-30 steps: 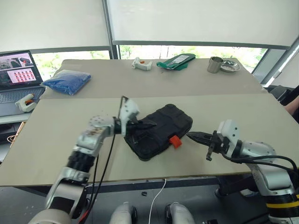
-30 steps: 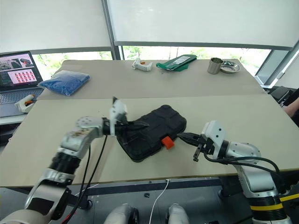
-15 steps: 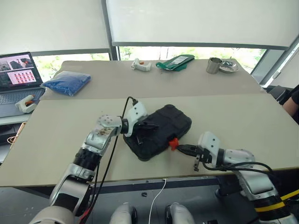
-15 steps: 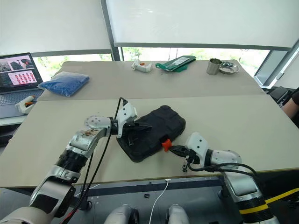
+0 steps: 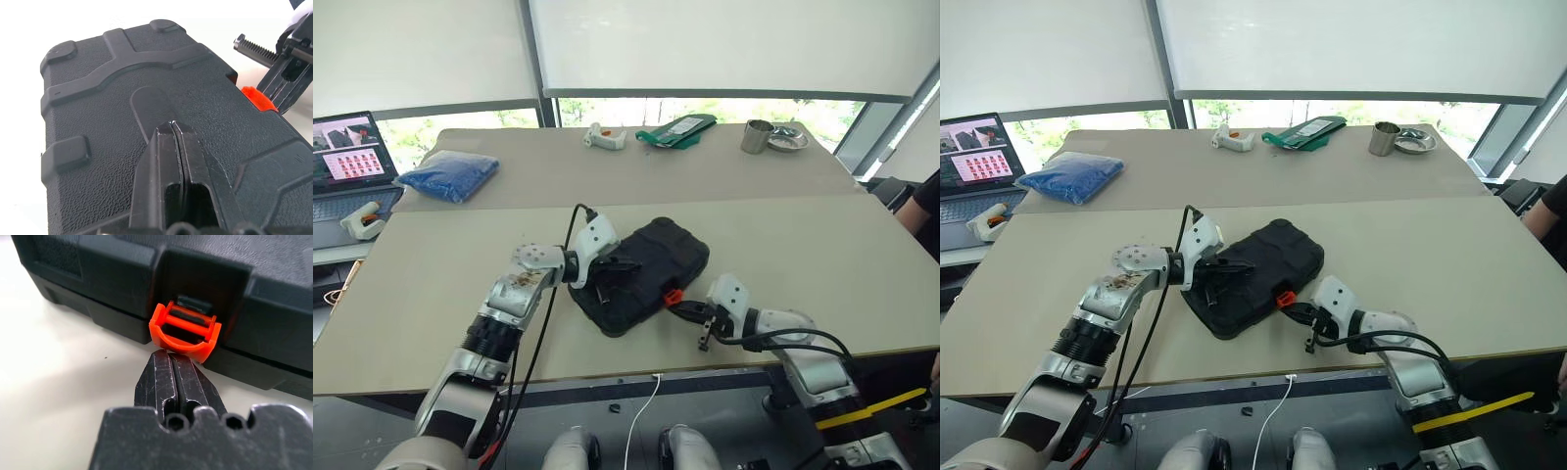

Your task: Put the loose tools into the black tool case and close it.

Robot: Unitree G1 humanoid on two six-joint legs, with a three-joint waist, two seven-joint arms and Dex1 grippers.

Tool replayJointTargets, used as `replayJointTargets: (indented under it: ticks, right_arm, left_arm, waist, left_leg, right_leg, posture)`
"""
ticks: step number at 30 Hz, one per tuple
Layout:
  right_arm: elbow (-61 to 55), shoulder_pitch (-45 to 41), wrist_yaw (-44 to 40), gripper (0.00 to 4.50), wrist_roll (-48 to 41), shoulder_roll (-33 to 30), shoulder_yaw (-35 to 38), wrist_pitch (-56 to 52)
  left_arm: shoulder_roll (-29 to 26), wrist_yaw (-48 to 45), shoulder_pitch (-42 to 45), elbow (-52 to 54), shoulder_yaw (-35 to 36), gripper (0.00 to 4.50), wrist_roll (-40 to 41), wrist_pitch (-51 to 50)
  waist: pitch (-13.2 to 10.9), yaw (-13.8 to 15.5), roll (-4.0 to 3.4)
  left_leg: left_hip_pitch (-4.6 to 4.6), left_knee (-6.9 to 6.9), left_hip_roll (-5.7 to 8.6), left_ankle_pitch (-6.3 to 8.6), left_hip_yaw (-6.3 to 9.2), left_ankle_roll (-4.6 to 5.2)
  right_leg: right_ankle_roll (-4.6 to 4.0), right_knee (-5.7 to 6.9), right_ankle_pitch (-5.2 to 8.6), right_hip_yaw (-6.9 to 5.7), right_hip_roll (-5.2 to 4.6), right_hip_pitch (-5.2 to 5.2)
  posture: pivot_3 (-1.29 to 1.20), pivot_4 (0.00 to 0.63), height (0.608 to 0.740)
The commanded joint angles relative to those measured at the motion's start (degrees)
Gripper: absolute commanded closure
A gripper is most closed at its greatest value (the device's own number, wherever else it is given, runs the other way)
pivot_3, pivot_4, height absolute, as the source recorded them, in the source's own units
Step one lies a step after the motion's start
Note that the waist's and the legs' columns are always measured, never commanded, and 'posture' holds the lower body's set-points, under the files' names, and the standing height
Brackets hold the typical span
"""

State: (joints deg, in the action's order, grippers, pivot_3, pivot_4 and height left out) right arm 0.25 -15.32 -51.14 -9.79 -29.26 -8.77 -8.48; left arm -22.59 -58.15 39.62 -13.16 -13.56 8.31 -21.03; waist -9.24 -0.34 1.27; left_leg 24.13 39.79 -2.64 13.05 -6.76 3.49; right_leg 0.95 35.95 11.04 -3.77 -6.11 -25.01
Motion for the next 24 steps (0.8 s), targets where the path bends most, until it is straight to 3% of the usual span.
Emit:
replayJointTargets:
  ticks: [1,18,24]
  right_arm:
    - [-7.8,-3.8,1.1,4.50,-3.2,-0.1,3.8,0.1]
    - [-6.1,-5.4,-0.6,4.50,-2.7,-0.8,3.0,0.2]
    - [-10.0,-1.7,-3.5,4.50,-6.6,-5.8,5.8,-4.9]
  left_arm:
    - [0.0,-0.9,-3.3,-2.7,-5.0,4.43,-3.1,-1.8]
    - [-0.6,-2.7,-5.0,-3.5,-5.8,4.43,-4.2,-1.8]
    - [-0.8,-3.2,-5.2,-3.9,-3.3,4.43,-2.6,0.7]
  waist:
    - [0.0,0.0,0.00]
    - [0.4,-0.3,-0.28]
    - [0.7,0.2,-0.40]
  left_leg:
    - [0.00,0.00,0.00,0.00,0.00,0.00]
    - [-0.39,-0.10,-0.08,0.04,-0.01,-0.06]
    - [-0.47,-0.09,-0.04,0.39,-0.01,0.02]
  right_leg:
    - [0.00,0.00,0.00,0.00,0.00,-0.01]
    - [-0.11,-0.04,0.09,0.01,0.02,0.31]
    - [-0.21,-0.12,0.26,-0.03,-0.05,0.50]
  posture:
    - [0.00,0.150,0.740]
    - [0.00,0.150,0.740]
    - [0.00,0.150,0.740]
